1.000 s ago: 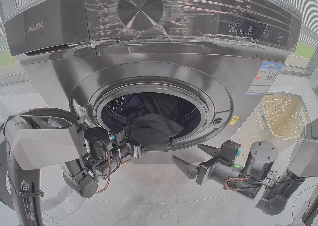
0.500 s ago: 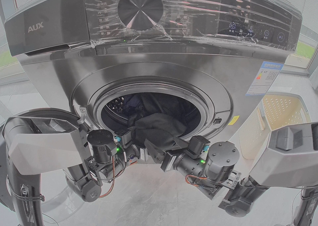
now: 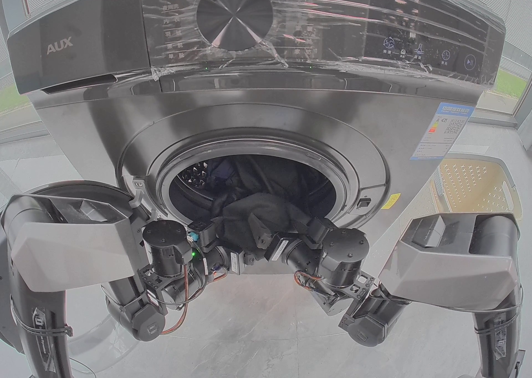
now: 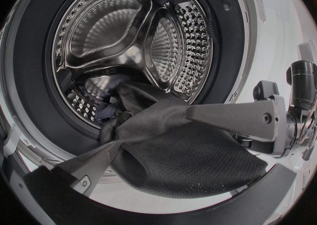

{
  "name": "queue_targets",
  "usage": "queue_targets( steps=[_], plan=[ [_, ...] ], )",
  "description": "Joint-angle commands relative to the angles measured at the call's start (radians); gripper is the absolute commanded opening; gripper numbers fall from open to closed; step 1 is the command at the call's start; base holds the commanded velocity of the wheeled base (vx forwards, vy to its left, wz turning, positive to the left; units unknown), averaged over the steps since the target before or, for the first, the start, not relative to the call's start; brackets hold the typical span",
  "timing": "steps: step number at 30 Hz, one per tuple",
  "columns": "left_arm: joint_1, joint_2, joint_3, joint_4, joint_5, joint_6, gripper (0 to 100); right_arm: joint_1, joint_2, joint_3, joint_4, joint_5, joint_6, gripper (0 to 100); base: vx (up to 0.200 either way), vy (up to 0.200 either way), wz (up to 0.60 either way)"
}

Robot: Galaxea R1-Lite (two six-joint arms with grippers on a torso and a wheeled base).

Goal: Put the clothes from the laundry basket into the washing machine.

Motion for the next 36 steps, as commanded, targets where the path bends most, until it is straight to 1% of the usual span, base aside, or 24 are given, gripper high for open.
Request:
queue_targets(
  steps=[1,2,3,10,12,20,22,24,25,29,32,34,36],
  plan=[
    [-0.002,-0.002,0.001,0.0,0.001,0.0,100,0.001,0.027,-0.015,-0.001,-0.001,0.001,100,0.0,0.0,0.0],
    [-0.002,-0.002,0.001,0.0,0.001,0.0,100,0.001,0.027,-0.015,-0.001,-0.003,0.001,100,0.0,0.0,0.0],
    [-0.002,-0.002,0.002,0.0,0.001,0.0,100,0.003,0.031,-0.024,-0.001,-0.021,0.001,0,0.0,0.0,0.0],
    [-0.002,-0.007,0.016,0.0,0.001,0.0,100,-0.01,0.041,-0.062,-0.002,-0.029,0.002,0,0.0,0.0,0.0],
    [0.001,-0.006,0.025,0.0,-0.001,0.0,100,-0.026,0.037,-0.08,-0.002,-0.03,0.002,0,0.0,0.0,0.0],
    [0.015,-0.007,0.033,0.0,-0.002,0.0,100,-0.06,0.024,-0.093,-0.002,-0.036,0.016,0,0.0,0.0,0.0],
    [0.018,-0.012,0.032,0.0,-0.004,-0.003,100,-0.073,0.026,-0.11,-0.002,-0.039,0.016,0,0.0,0.0,0.0],
    [0.018,-0.013,0.032,0.0,-0.004,-0.003,100,-0.074,0.026,-0.114,-0.002,-0.045,0.016,0,0.0,0.0,0.0],
    [0.018,-0.013,0.033,0.0,-0.006,-0.003,100,-0.076,0.027,-0.125,-0.002,-0.064,0.016,0,0.0,0.0,0.0],
    [0.017,-0.012,0.036,0.0,-0.009,-0.003,100,-0.074,0.031,-0.134,-0.002,-0.065,0.016,0,0.0,0.0,0.0],
    [0.006,-0.015,0.047,-0.002,-0.022,0.0,100,-0.073,0.031,-0.136,-0.004,-0.065,0.016,0,0.0,0.0,0.0],
    [0.005,-0.015,0.047,-0.002,-0.022,0.0,100,-0.073,0.031,-0.136,-0.004,-0.065,0.016,0,0.0,0.0,0.0],
    [-0.009,-0.015,0.05,-0.003,-0.045,0.003,100,-0.074,0.027,-0.136,-0.004,-0.067,0.016,0,0.0,0.0,0.0]
  ],
)
